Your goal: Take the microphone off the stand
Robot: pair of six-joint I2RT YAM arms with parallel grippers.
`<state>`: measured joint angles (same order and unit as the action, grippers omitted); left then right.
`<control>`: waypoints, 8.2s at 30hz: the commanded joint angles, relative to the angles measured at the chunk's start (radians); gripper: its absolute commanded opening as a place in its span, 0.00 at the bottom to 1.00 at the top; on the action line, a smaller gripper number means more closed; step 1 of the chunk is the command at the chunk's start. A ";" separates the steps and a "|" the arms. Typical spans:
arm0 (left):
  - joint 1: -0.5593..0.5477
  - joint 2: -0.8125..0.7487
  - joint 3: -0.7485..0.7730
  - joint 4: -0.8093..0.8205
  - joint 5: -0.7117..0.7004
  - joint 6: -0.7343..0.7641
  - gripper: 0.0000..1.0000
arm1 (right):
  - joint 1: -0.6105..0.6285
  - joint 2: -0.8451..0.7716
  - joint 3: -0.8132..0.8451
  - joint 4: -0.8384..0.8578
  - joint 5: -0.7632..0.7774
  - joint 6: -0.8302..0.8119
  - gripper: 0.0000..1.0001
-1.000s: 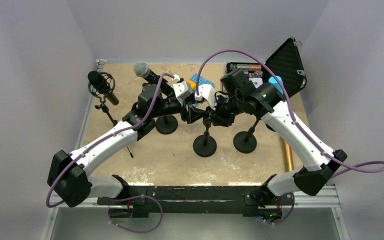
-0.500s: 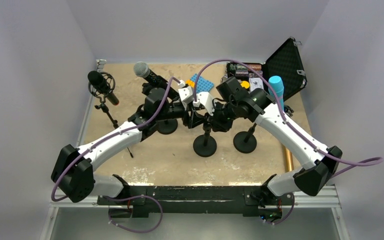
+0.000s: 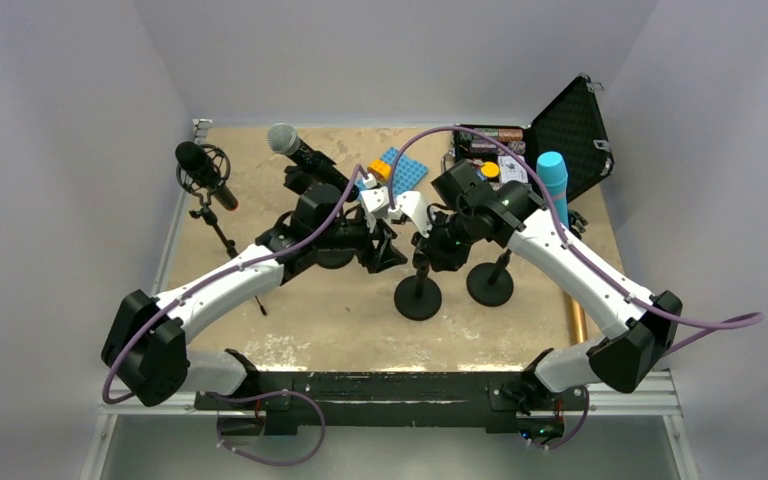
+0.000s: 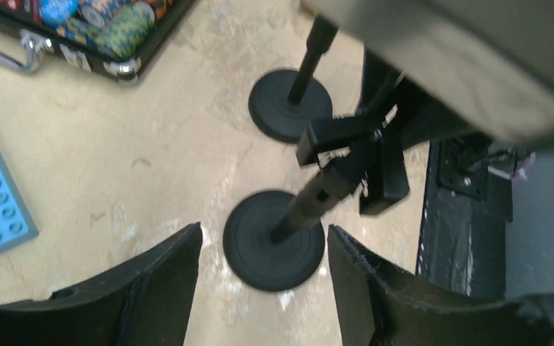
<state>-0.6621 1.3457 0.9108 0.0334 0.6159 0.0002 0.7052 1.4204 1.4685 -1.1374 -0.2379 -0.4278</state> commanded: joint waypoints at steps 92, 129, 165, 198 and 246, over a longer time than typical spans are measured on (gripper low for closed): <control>0.025 -0.072 0.453 -0.604 0.073 0.254 0.83 | -0.567 -0.444 0.048 0.194 0.173 0.195 0.81; 0.025 -0.065 0.454 -0.578 0.106 0.215 0.84 | -0.589 -0.365 0.526 0.312 0.324 0.131 0.00; 0.025 -0.079 0.485 -0.618 0.075 0.229 0.85 | -1.247 -0.034 -0.457 0.396 0.288 -0.258 0.00; 0.024 -0.081 0.493 -0.629 0.072 0.220 0.86 | -1.301 0.173 -0.565 0.460 0.285 -0.170 0.42; 0.025 -0.032 0.477 -0.556 0.117 0.151 0.87 | -1.306 -0.288 0.298 -0.191 -0.229 0.119 0.62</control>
<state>-0.6418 1.2915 1.3613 -0.5678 0.6979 0.1829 -0.5968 1.0740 1.5864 -1.2095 -0.1570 -0.3843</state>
